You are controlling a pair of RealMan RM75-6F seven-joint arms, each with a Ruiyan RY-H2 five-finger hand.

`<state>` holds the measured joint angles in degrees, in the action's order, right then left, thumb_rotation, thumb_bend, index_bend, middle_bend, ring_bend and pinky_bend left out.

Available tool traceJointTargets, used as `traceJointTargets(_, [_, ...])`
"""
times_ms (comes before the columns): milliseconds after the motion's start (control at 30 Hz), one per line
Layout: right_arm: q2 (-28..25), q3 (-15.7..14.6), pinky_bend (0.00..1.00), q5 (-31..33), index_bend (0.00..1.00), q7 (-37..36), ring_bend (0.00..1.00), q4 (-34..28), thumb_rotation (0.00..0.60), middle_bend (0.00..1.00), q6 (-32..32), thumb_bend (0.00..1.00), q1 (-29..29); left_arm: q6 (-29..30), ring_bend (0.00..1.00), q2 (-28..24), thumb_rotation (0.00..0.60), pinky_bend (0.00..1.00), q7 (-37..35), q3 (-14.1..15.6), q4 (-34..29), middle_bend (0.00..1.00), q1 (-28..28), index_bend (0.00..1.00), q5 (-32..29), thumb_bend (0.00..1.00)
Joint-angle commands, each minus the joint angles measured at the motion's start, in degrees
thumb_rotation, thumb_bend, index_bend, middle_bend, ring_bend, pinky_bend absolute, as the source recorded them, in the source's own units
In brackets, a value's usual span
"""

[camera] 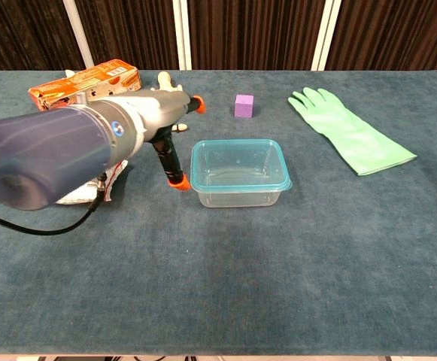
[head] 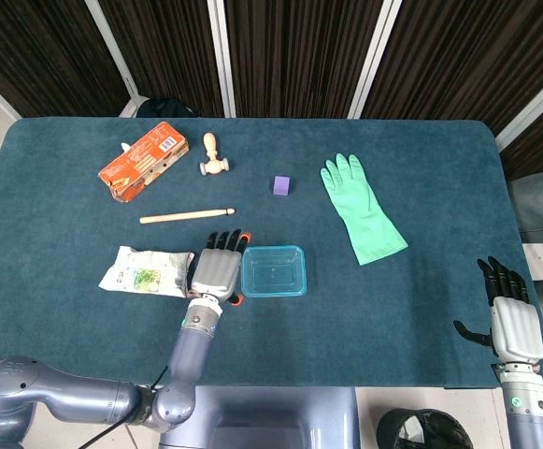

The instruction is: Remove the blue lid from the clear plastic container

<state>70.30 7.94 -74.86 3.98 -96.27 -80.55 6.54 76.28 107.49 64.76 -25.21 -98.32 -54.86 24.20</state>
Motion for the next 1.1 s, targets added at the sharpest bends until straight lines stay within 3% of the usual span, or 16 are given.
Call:
traceJointTargets(33, [0.0,0.1,0.0,0.2,0.0,-0.1,0.0,0.1,0.6,0.0,0.0,0.24,0.0,-0.9,0.0,1.4,0.6,0.0,-0.6,-1.2,1.4,0.0,-1.7,0.0,-2.4,0.03])
traceJointTargets(333, [0.0,0.1,0.0,0.5,0.0,-0.3,0.0,-0.1,0.6,0.0,0.4,0.24,0.1,-1.0,0.0,2.6,0.6,0.0,-1.3,-0.7,2.7,0.0,-4.1,0.0,-3.8,0.03])
traceJointTargets(967, [-0.3,0.4,0.0,1.2,0.0,-0.9,0.0,-0.6,0.6,0.0,0.9,0.24,0.2,-3.0,0.0,8.5,0.6,0.0,-1.6,-5.6,14.2,0.0,-11.4,0.0,-11.2,0.03])
traceJointTargets(1100, [-0.3,0.3,0.0,1.2,0.0,-1.0,0.0,-0.6,0.6,0.0,0.9,0.24,0.2,-3.3,0.0,9.5,0.6,0.06,-2.0,-6.5,16.1,0.01,-12.3,0.0,-12.6,0.03])
